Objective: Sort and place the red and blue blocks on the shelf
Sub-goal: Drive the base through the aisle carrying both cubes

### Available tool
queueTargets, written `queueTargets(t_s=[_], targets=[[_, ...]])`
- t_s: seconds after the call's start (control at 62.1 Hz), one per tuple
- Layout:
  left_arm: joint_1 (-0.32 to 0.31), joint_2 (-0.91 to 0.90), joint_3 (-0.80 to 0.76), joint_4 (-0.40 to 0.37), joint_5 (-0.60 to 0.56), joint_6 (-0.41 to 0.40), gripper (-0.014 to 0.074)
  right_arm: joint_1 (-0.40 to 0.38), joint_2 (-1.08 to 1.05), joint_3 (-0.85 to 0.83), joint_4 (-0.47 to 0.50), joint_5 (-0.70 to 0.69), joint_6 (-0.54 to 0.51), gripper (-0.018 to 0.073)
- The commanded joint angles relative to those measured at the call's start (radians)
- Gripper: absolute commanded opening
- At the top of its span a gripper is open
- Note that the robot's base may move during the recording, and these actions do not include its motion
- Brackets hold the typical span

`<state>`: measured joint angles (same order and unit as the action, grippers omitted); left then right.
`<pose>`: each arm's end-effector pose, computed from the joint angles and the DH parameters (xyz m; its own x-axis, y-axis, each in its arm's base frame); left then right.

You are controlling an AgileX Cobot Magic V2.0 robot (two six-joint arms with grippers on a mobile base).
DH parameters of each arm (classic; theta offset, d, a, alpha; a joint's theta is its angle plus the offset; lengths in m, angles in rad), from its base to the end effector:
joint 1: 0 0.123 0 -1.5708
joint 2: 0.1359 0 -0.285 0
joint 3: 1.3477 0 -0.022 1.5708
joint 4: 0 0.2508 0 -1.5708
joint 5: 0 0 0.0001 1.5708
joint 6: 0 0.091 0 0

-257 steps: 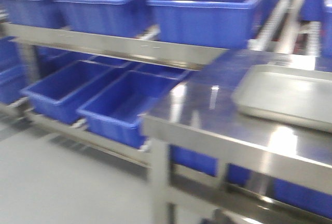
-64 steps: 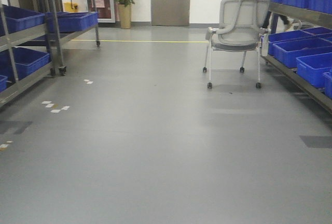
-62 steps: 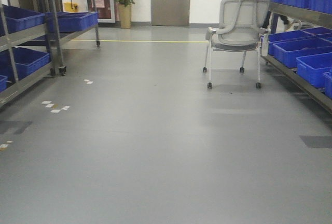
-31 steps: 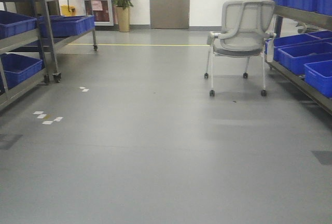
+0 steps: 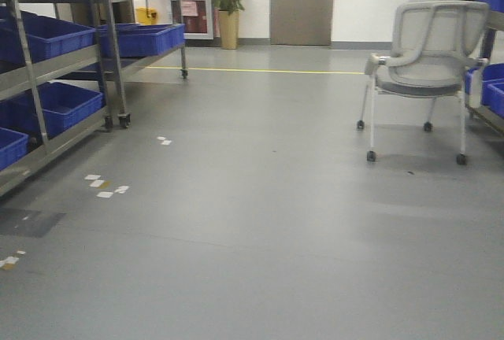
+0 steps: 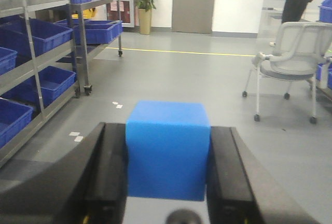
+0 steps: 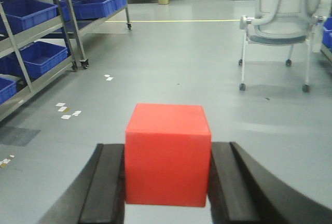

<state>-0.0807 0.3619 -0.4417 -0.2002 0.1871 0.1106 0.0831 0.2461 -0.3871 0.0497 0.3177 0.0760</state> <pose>0.0836 -0.0102 0.3209 -0.0264 -0.0842 -0.9961 0.1156 0.9895 -0.0867 0.0651 0.0068 0.2992 -0.1001 0.1150 -0.9883 -0.0867 0.9885 0.1238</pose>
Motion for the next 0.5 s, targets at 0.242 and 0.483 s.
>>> queueTargets(t_s=[0.242,0.483], targets=[[-0.001,0.006,-0.028,-0.003,-0.089,-0.001,0.0132,-0.007,0.009,-0.031,-0.007,-0.081,-0.009,0.0078],[-0.001,0.006,-0.028,-0.003,-0.089,-0.001,0.0132,-0.007,0.009,-0.031,-0.007,-0.081,-0.009,0.0078]])
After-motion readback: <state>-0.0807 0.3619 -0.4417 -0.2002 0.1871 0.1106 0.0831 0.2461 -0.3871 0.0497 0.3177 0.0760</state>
